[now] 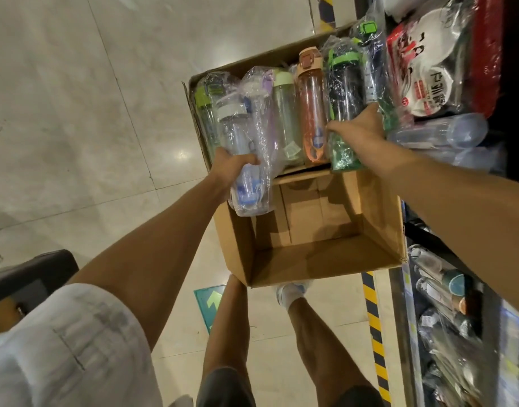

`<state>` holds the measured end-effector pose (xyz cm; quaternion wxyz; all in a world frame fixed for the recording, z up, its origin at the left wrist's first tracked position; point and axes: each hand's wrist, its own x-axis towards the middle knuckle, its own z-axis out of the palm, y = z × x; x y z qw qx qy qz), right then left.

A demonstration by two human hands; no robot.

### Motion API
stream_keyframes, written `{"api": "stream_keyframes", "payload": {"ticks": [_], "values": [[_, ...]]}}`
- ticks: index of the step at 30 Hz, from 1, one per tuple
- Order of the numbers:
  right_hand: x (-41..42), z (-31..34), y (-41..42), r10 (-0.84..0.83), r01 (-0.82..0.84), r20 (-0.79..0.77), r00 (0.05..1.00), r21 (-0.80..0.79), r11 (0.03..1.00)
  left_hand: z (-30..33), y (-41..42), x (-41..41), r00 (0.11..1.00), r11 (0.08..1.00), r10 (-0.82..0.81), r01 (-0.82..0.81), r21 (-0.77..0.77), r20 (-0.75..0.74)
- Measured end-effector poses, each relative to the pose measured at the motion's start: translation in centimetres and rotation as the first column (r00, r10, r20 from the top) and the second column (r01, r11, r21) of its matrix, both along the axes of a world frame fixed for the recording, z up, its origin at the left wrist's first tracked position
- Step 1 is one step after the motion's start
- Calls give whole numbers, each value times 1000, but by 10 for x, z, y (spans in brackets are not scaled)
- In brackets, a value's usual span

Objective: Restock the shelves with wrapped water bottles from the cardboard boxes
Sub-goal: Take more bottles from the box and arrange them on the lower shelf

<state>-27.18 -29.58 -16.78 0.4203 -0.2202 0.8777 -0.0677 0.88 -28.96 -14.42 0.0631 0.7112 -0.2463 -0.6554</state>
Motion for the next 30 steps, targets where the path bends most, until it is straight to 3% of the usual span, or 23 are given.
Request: {"api": "stream_keyframes", "payload": {"ticks": [7,15,25,30], "values": [[10,101,56,-163,224,354,921,-137,965,82,25,-21,997,998,-52,51,-21,-52],[-4,297,105,-250,484,573,781,-302,821,259,40,-48,967,989,-45,6,-150,-252],[-23,551,187,-65,508,606,792,-598,620,525,91,-87,911,870,-272,95,-484,-310],[-7,651,256,-128,494,509,851,-696,521,605,124,-95,849,812,-390,133,-569,-358]]}}
